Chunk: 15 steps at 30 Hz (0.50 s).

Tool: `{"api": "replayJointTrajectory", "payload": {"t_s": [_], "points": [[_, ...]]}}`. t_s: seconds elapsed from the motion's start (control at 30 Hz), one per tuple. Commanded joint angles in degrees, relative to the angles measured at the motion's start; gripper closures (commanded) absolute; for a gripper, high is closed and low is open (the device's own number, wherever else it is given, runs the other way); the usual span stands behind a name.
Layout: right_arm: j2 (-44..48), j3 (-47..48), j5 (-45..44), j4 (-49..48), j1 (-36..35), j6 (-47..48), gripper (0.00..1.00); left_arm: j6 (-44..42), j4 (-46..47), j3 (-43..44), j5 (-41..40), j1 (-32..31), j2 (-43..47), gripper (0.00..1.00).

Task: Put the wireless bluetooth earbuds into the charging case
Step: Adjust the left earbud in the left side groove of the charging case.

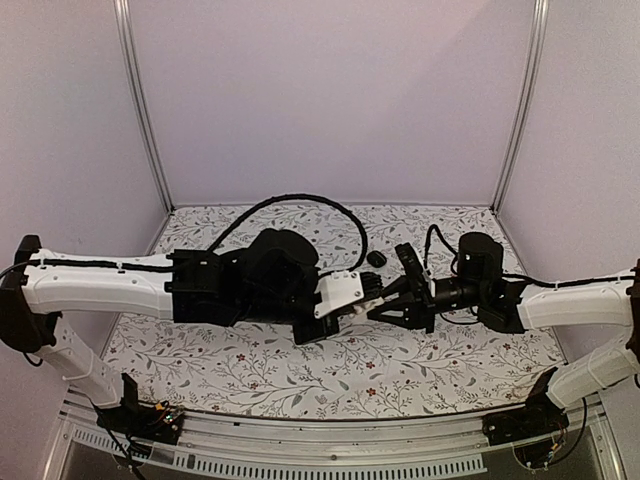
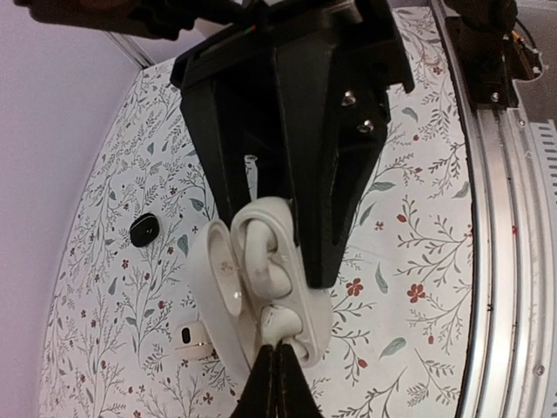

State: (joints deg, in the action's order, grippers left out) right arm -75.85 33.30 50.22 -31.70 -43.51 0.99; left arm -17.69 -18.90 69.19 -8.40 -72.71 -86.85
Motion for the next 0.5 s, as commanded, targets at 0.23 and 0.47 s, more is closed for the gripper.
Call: {"api": "replayJointTrajectory", "payload": {"t_s": [0.23,0.47], "points": [[-0.6,1.3,-2.4,-2.8,-0.4,0.7,1.00,-1.1,-0.1,1.1,-2.2,-2.6,0.2,0.96],[-1.0,1.1,-2.6,-2.8,-0.4,0.7,1.00,-1.0,2.3,-0.3,-3.3,-2.4,3.8,0.84]]}}
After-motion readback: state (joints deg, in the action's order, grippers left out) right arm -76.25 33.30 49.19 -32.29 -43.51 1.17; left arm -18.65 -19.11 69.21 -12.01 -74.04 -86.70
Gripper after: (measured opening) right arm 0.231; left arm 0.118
